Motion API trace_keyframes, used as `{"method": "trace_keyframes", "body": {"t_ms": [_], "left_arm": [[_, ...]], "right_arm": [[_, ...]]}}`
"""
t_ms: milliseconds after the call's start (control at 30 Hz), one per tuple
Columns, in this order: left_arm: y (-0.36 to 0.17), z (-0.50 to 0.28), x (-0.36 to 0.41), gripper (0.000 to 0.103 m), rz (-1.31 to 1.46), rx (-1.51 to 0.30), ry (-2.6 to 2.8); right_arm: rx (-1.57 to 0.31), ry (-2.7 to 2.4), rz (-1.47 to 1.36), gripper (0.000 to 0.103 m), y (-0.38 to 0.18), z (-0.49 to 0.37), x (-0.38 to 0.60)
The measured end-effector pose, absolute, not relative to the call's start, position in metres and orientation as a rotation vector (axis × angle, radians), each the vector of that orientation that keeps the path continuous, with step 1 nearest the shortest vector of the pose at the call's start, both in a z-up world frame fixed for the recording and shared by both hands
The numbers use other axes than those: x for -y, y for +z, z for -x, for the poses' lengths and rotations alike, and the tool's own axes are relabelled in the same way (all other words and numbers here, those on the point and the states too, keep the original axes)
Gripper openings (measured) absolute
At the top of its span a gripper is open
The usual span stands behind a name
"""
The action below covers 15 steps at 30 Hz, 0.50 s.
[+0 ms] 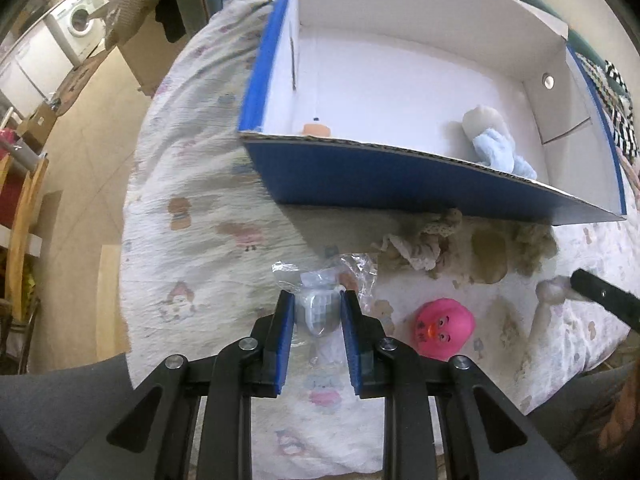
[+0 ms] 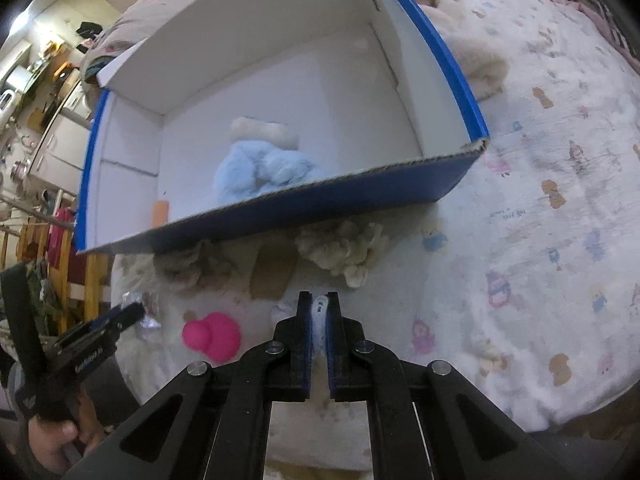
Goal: Organize soft objects
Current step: 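Grasp the clear plastic bag with the left tool while the right tool grasps the small white plush, then carry the plastic bag and white plush with both tools into the box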
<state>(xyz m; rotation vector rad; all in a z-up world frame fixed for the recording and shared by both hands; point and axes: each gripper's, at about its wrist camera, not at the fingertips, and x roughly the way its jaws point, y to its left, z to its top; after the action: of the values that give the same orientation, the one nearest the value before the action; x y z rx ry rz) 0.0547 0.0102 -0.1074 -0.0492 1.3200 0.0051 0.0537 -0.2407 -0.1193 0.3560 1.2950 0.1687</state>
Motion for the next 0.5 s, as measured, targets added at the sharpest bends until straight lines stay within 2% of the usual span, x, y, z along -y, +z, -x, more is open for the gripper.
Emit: {"method": "trace_keyframes", "body": {"t_ms": [500], "left_arm": [[-0.083, -0.031, -0.028, 0.021, 0.085, -1.273, 0.058]], "right_arm": [[-1.138, 0.298, -0.421, 0.008, -0.059, -0.020, 0.236]]}}
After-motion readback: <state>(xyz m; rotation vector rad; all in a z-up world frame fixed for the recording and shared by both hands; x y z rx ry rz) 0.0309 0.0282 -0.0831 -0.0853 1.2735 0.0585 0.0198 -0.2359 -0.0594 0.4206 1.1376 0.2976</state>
